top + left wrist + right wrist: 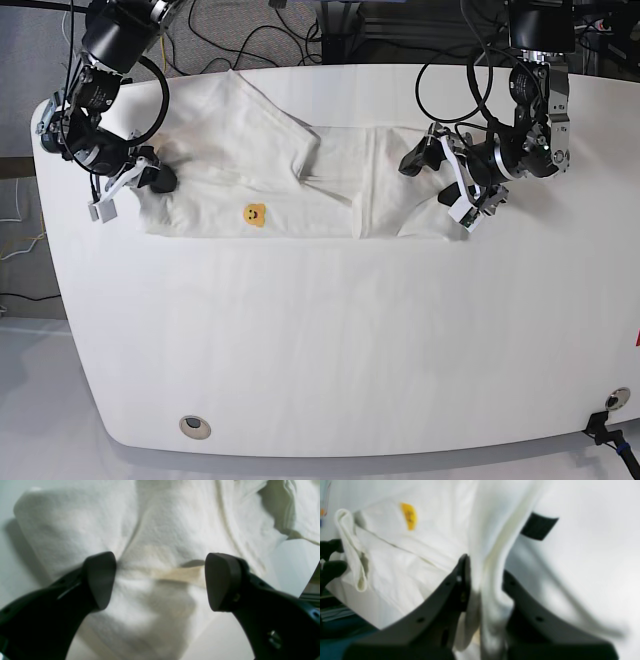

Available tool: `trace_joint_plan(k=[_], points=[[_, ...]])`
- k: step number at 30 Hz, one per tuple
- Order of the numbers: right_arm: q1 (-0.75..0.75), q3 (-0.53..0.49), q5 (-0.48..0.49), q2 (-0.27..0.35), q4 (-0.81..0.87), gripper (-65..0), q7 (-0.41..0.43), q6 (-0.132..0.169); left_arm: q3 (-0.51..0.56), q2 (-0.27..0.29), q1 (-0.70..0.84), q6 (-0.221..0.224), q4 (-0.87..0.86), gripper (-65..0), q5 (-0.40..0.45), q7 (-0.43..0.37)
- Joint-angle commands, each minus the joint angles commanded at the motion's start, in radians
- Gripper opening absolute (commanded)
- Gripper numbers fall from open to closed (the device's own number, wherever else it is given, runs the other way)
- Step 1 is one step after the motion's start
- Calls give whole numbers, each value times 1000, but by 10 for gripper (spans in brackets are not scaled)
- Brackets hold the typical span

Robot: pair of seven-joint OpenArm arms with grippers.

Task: Fold the T-shirt properly
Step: 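Grasp the strip's end with the right gripper and lift it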

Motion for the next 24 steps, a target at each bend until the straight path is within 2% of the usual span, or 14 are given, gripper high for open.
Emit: trace_joint_plan(k=[5,8,16,24], points=[[3,0,0,-49,132,-650,-54,0,0,0,-2,0,0,-122,0,0],[0,-2,0,-101,193,-650,-57,0,0,0,-2,0,0,-122,0,2],[-8,-118,0,-215,201,-650,-66,0,0,0,0,0,0,-122,0,2],[-5,-207,0,-367,201,-650,-66,0,0,0,-3,0,0,-122,0,2]])
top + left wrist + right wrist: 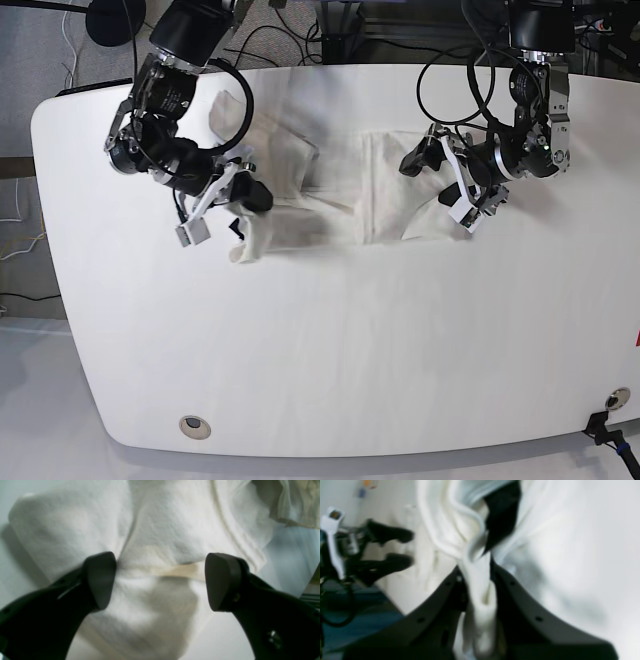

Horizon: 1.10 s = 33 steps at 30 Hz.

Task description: Fold the T-shirt properly

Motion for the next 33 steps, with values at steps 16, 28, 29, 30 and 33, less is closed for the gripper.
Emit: trace_joint_plan(k=[16,28,29,30,33], points=[[3,-129,141,-23,-84,-650,66,0,2,2,-3,0,0,-122,0,0],[2,-129,169,-23,-95,-650,66,0,71,63,-32,0,-2,-122,2,-2],[2,-129,166,-23,-95,-650,66,0,71,64,-37,0,-2,-122,2,-2],[2,-129,166,-23,-95,-650,66,0,74,81,-57,0,-2,-122,2,2],[3,-129,164,-23,-95,-650,66,0,94,100,-77,0,-2,-122,2,3]])
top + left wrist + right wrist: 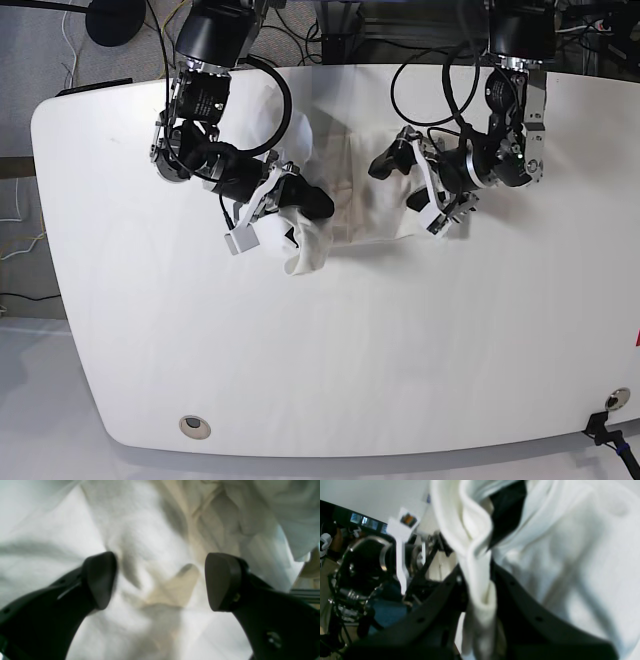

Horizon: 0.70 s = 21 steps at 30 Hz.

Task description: Fold the T-shirt properly

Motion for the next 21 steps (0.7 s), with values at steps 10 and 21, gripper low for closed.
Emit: trace_joint_plan(k=[10,21], points=[[5,0,0,0,0,-650,0,0,21,-31,-6,0,29,-122,-6,-2],[31,0,0,0,0,-650,2,0,-89,-173,20,0,187,-122,-8,2]])
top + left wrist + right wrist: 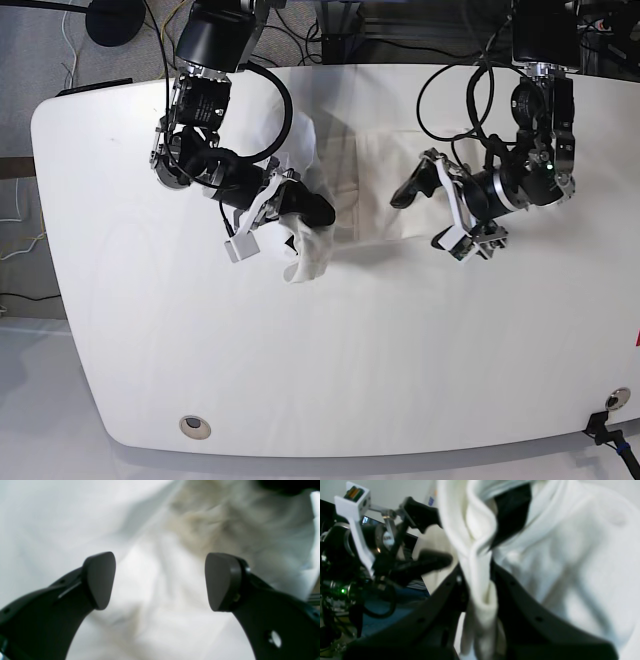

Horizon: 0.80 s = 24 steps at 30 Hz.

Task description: Fold the T-shirt properly

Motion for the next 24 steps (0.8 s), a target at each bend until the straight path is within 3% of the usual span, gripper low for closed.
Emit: trace_joint_plan(k=[6,14,19,24], points=[[14,0,0,0,-5,-650,0,0,-91,-34,83,0,-6,-122,5,0],[28,-43,6,0,0,-650,-2,0,-86,-25,98,0,-144,-122,2,-8],[28,-86,8,0,-2,-650,21,0,-83,14,95,0,-166,-122,6,-9],[25,-133,8,0,-3,-650,48,0,-14,17,94,0,-166,-122,6,-14]])
